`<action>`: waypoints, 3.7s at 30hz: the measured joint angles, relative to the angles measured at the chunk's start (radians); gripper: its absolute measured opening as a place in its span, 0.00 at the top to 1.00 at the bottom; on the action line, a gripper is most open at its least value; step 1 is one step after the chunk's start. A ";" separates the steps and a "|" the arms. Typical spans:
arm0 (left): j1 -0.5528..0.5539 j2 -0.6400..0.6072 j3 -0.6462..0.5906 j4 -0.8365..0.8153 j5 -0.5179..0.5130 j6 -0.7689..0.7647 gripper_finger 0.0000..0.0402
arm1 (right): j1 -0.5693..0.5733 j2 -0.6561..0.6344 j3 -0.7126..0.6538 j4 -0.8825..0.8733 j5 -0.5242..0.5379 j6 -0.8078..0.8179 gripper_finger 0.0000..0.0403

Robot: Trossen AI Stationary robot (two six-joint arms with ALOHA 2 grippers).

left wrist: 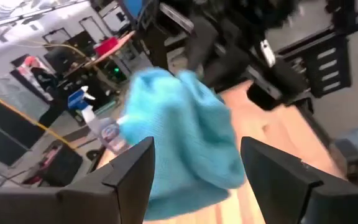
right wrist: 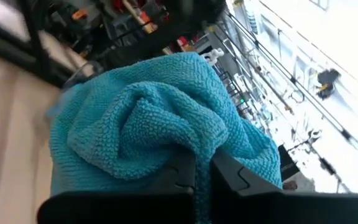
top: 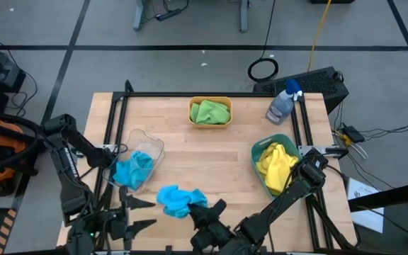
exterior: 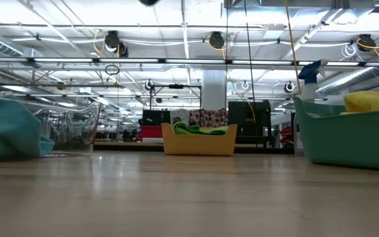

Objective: Sort microfiber towel by color & place in baskets
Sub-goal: Put the blue microfiber cloth into the transparent bin

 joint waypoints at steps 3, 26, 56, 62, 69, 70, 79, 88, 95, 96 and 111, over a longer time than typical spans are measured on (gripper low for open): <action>0.024 0.020 0.000 0.002 0.008 -0.002 0.40 | -0.012 -0.027 0.000 0.002 0.000 0.019 0.99; 0.223 0.111 0.000 0.092 -0.125 0.232 0.21 | -0.038 -0.054 0.000 -0.003 -0.076 0.147 0.99; 0.285 0.005 -0.001 -0.179 0.153 0.036 0.96 | -0.042 -0.053 0.000 -0.239 -0.086 0.377 0.71; 0.309 -0.115 -0.001 -0.647 0.152 -0.383 0.97 | -0.042 -0.053 0.000 -0.380 -0.087 0.560 0.54; 0.317 -0.216 -0.027 -1.267 0.186 -1.124 0.97 | -0.046 -0.053 0.000 -0.572 -0.145 0.779 0.45; 0.321 -0.244 -0.052 -1.254 0.199 -1.118 0.97 | -0.048 -0.053 0.000 -0.587 -0.146 0.797 0.45; 0.416 -0.414 -0.340 -1.263 0.362 -1.255 0.95 | -0.053 -0.053 0.000 -0.592 -0.145 0.807 0.47; 0.521 -0.443 -0.444 -1.205 0.505 -1.303 0.93 | -0.057 -0.053 0.000 -0.592 -0.146 0.801 0.48; 0.596 -0.404 -0.444 -1.067 0.585 -1.183 0.74 | -0.057 -0.053 0.000 -0.591 -0.168 0.801 0.48; 0.606 -0.396 -0.444 -1.063 0.585 -1.179 0.70 | -0.057 -0.052 0.000 -0.591 -0.168 0.801 0.48; 0.634 -0.355 -0.334 -1.090 0.858 -1.106 0.42 | -0.057 -0.052 0.000 -0.598 -0.168 0.801 0.48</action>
